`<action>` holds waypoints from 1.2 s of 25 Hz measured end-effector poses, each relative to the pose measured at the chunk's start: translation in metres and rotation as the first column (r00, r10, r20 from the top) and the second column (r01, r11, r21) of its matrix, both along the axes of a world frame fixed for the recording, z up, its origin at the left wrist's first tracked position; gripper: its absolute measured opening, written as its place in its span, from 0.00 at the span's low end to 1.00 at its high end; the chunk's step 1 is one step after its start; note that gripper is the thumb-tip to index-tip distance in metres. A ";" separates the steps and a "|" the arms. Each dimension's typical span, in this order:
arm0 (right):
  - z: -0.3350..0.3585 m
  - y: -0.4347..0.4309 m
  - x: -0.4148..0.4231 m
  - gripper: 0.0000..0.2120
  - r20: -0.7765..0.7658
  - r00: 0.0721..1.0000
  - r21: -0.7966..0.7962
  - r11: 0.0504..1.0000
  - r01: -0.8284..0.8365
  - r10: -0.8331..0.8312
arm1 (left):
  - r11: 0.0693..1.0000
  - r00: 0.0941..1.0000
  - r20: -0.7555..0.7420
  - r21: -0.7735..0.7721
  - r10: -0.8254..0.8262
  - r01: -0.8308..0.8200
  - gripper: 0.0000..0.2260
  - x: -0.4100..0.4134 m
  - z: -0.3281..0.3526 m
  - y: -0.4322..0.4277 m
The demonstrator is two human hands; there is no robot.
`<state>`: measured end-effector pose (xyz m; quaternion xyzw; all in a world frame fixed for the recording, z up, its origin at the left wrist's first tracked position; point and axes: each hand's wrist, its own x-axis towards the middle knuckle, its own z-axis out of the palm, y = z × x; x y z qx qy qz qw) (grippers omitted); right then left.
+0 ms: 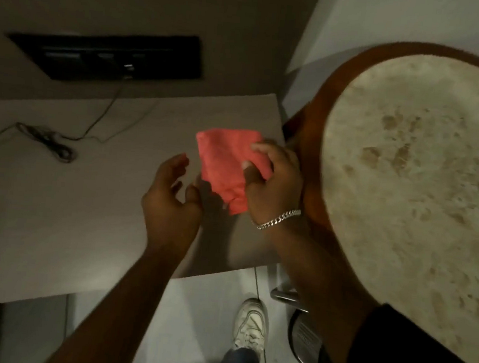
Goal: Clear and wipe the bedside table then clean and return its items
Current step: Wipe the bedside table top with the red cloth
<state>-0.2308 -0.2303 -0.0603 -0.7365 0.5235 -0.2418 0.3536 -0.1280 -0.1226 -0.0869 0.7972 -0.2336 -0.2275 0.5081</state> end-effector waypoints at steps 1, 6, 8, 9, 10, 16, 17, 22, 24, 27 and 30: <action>-0.014 -0.001 0.009 0.23 -0.168 0.972 -0.001 0.986 -0.167 0.165 | 0.989 0.994 0.082 0.138 -0.068 0.056 0.24 0.025 -0.019 0.010; -0.094 -0.004 0.044 0.30 -0.647 0.611 0.015 0.809 -0.588 0.456 | 0.667 0.739 0.353 0.725 -0.574 0.171 0.35 0.120 -0.098 0.042; -0.113 -0.015 0.064 0.35 -0.692 0.636 -0.024 0.870 -0.493 0.342 | 0.710 0.702 0.450 0.695 -0.552 0.113 0.36 0.128 -0.107 0.036; -0.120 -0.026 0.078 0.36 -0.698 0.665 -0.065 0.901 -0.428 0.265 | 0.729 0.700 0.475 0.678 -0.533 0.095 0.36 0.129 -0.110 0.033; -0.124 -0.040 0.092 0.38 -0.694 0.691 -0.088 0.929 -0.360 0.202 | 0.740 0.702 0.488 0.668 -0.518 0.082 0.36 0.130 -0.113 0.031; -0.116 -0.049 0.088 0.35 -0.635 0.767 -0.053 0.985 -0.164 0.094 | 0.724 0.716 0.462 0.684 -0.523 0.089 0.36 0.131 -0.110 0.033; -0.112 -0.034 0.071 0.35 -0.645 0.755 -0.059 0.977 -0.205 0.119 | 0.720 0.717 0.455 0.687 -0.527 0.093 0.36 0.132 -0.108 0.033; -0.112 -0.105 0.065 0.34 -0.725 0.681 -0.105 0.962 -0.253 0.100 | 0.723 0.705 0.466 0.683 -0.535 0.097 0.37 0.131 -0.113 0.033; -0.114 -0.131 0.075 0.33 -0.692 0.720 -0.123 0.972 -0.198 0.059 | 0.728 0.699 0.479 0.680 -0.531 0.087 0.37 0.130 -0.113 0.032; -0.122 -0.077 0.041 0.32 -0.669 0.742 -0.215 0.942 -0.256 0.049 | 0.725 0.707 0.464 0.682 -0.533 0.099 0.37 0.131 -0.111 0.031; -0.122 0.021 -0.011 0.31 -0.691 0.716 -0.192 0.929 -0.315 0.100 | 0.726 0.693 0.482 0.682 -0.537 0.088 0.37 0.130 -0.110 0.030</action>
